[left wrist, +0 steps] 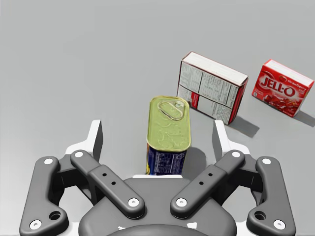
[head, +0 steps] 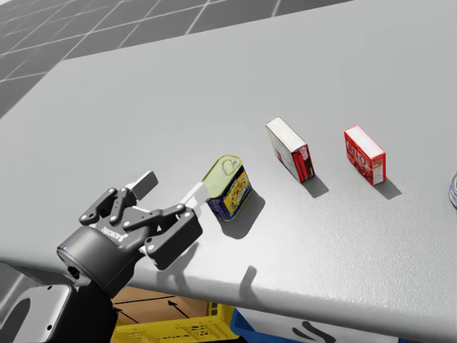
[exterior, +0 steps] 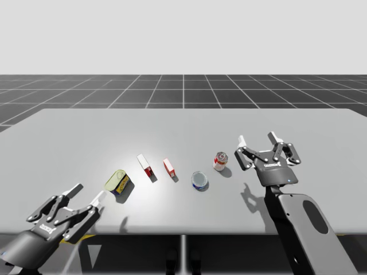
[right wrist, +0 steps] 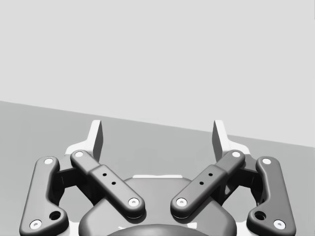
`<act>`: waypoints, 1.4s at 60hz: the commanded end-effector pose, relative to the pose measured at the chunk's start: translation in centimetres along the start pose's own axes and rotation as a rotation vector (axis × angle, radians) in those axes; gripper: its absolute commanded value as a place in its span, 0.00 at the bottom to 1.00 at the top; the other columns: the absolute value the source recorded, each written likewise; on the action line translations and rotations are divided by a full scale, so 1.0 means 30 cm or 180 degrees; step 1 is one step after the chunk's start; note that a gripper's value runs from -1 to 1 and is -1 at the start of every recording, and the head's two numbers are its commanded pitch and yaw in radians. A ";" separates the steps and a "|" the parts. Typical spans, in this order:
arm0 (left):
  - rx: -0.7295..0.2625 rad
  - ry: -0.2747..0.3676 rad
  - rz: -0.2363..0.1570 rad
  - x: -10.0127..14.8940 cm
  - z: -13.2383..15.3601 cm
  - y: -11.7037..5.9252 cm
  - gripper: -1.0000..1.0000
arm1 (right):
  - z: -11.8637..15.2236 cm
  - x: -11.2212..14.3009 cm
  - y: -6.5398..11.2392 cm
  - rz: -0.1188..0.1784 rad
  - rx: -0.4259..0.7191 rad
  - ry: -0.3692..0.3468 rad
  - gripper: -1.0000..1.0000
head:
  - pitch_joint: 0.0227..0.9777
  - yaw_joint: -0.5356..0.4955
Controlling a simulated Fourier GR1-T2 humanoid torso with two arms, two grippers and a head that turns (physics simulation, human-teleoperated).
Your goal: Grasp the can of spam and hold it up.
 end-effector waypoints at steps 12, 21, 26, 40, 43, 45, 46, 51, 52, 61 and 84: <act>0.0050 0.0202 -0.0059 -0.133 -0.060 -0.003 0.00 | 0.000 -0.001 -0.005 0.0042 -0.0022 -0.0015 0.00 | 0.89 0.93; 0.0062 0.0245 -0.0071 -0.146 -0.104 -0.005 0.00 | -0.001 -0.002 -0.008 0.0053 -0.0026 -0.0019 0.00 | 0.89 0.92; 0.0065 0.0252 -0.0097 -0.145 -0.126 -0.013 0.00 | -0.001 -0.002 -0.009 0.0059 -0.0026 -0.0021 0.00 | 0.89 0.92; 0.0091 0.0302 -0.0162 -0.135 -0.204 -0.029 0.00 | -0.002 -0.001 -0.013 0.0077 -0.0031 -0.0034 0.00 | 0.89 0.90; 0.0103 0.0319 -0.0162 -0.135 -0.219 -0.028 0.00 | -0.002 0.000 -0.015 0.0074 -0.0035 -0.0038 0.00 | 0.89 0.90; 0.0120 0.0333 -0.0162 -0.137 -0.229 -0.025 0.00 | -0.002 0.002 -0.016 0.0070 -0.0037 -0.0043 0.00 | 0.88 0.90; 0.0118 0.0337 -0.0160 -0.139 -0.232 -0.025 0.00 | -0.001 0.002 -0.016 0.0069 -0.0038 -0.0045 0.00 | 0.88 0.90; 0.0135 0.0387 -0.0124 -0.153 -0.251 -0.020 0.00 | -0.002 0.004 -0.017 0.0069 -0.0042 -0.0052 0.00 | 0.88 0.89; 0.0135 0.0395 -0.0117 -0.155 -0.252 -0.020 0.00 | -0.002 0.004 -0.017 0.0068 -0.0041 -0.0052 0.00 | 0.88 0.89; 0.0126 0.0466 -0.0137 -0.178 -0.256 -0.021 0.03 | -0.003 0.006 -0.018 0.0065 -0.0044 -0.0056 0.00 | 0.88 0.89; 0.0041 0.0524 -0.0184 -0.199 -0.245 -0.035 1.00 | 0.000 0.011 -0.021 0.0116 -0.0099 -0.0083 0.00 | 0.60 0.93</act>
